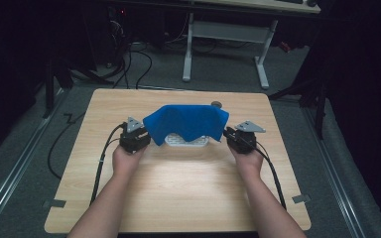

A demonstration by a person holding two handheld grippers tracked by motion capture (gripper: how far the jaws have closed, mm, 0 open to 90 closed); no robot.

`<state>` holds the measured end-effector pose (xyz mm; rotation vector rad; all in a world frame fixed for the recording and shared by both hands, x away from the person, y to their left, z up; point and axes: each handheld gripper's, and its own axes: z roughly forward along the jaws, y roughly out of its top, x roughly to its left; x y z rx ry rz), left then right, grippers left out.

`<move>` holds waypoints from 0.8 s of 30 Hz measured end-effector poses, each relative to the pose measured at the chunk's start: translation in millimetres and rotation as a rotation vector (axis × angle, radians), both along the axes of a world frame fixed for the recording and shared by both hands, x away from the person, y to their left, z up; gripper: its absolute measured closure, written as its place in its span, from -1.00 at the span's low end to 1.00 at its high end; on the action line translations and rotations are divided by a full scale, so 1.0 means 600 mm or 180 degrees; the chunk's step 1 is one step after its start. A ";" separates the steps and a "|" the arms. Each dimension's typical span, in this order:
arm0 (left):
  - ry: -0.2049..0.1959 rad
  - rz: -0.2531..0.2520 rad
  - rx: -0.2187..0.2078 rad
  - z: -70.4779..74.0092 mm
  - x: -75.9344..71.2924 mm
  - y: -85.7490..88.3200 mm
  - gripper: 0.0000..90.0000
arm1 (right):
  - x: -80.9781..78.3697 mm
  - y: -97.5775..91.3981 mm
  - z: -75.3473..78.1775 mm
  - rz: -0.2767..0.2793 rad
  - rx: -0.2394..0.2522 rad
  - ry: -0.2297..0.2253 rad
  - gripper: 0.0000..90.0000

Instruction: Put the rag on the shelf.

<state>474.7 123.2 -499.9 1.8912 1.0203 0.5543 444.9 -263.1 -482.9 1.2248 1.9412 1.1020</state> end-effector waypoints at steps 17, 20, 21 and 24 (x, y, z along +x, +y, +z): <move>-0.0130 0.0073 -0.0026 0.015 -0.048 0.033 0.44 | -0.040 -0.024 0.026 -0.0073 -0.0008 -0.0108 0.62; -0.0136 0.0077 -0.0026 0.014 -0.054 0.040 0.43 | -0.043 -0.024 0.029 -0.0057 -0.0013 -0.0124 0.61; -0.0130 0.0092 -0.0033 0.012 -0.061 0.046 0.43 | -0.047 -0.022 0.031 -0.0038 -0.0011 -0.0136 0.60; -0.0109 0.0102 -0.0026 0.008 -0.068 0.052 0.42 | -0.051 -0.021 0.034 -0.0023 -0.0033 -0.0153 0.60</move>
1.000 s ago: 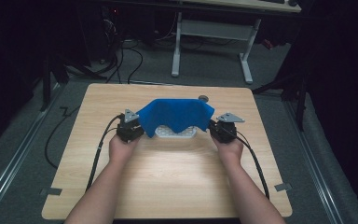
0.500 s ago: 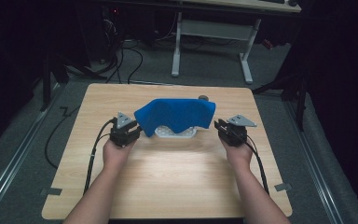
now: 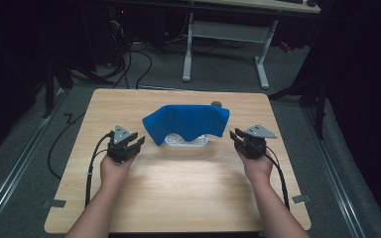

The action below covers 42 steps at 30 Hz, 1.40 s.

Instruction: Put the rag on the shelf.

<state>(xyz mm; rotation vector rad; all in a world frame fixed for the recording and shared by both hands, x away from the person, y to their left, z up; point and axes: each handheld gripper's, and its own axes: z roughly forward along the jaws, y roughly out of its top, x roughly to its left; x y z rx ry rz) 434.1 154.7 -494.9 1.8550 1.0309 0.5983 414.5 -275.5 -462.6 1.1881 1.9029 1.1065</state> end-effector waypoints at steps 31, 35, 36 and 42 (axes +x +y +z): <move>0.0136 -0.0559 0.0081 -0.031 -0.229 -0.065 -0.02 | -0.220 0.022 -0.061 0.0311 0.0013 -0.0011 -0.23; 0.0022 -0.0890 0.0512 -0.041 -0.236 -0.107 -0.03 | -0.218 0.045 -0.076 0.0562 -0.0140 0.0115 -0.28; -0.0009 -0.0906 0.0534 -0.041 -0.235 -0.111 -0.03 | -0.215 0.050 -0.077 0.0592 -0.0149 0.0122 -0.28; 0.0084 -0.0868 0.0433 -0.043 -0.225 -0.101 -0.04 | -0.208 0.056 -0.080 0.0626 -0.0149 0.0110 -0.27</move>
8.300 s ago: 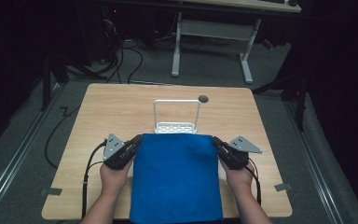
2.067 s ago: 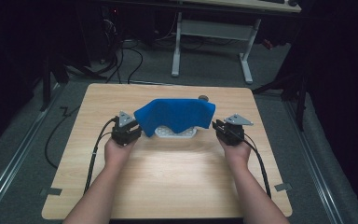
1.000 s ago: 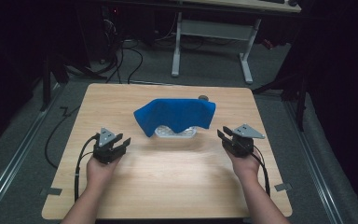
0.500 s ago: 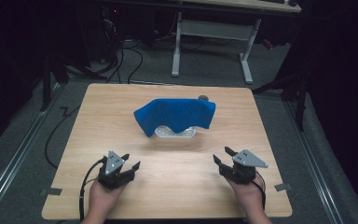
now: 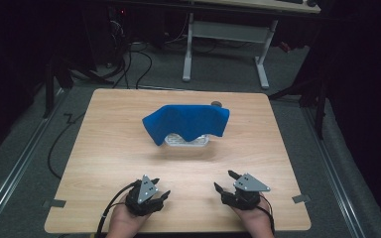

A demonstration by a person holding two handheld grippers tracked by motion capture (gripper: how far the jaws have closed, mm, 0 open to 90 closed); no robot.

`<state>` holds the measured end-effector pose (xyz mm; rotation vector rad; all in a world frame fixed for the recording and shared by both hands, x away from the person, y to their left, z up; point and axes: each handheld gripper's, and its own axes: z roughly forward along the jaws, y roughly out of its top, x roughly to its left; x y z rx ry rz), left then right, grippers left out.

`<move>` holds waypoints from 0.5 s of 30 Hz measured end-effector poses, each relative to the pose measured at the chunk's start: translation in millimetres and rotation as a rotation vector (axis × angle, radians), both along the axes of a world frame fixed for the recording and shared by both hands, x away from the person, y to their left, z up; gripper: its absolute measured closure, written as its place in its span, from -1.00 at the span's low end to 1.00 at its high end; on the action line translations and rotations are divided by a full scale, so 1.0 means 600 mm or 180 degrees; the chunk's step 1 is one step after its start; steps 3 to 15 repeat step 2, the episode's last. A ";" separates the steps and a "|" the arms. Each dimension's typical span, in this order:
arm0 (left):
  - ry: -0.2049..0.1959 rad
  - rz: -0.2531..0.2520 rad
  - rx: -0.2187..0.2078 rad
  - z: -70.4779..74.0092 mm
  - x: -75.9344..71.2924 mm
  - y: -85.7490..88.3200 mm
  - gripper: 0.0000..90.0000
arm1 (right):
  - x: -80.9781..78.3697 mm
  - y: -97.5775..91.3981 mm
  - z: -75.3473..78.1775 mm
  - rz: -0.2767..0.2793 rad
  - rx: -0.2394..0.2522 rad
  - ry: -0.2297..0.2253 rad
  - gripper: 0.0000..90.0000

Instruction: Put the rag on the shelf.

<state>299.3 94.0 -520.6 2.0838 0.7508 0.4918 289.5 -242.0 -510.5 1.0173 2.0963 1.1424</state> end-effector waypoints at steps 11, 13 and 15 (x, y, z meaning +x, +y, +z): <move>0.0058 0.0048 -0.0060 -0.001 0.004 0.009 -0.04 | 0.002 -0.003 -0.001 -0.0017 0.0009 0.0021 -0.27; 0.0058 0.0048 -0.0060 -0.001 0.004 0.009 -0.04 | 0.002 -0.003 -0.001 -0.0017 0.0009 0.0021 -0.27; 0.0058 0.0048 -0.0060 -0.001 0.004 0.009 -0.04 | 0.002 -0.003 -0.001 -0.0017 0.0009 0.0021 -0.27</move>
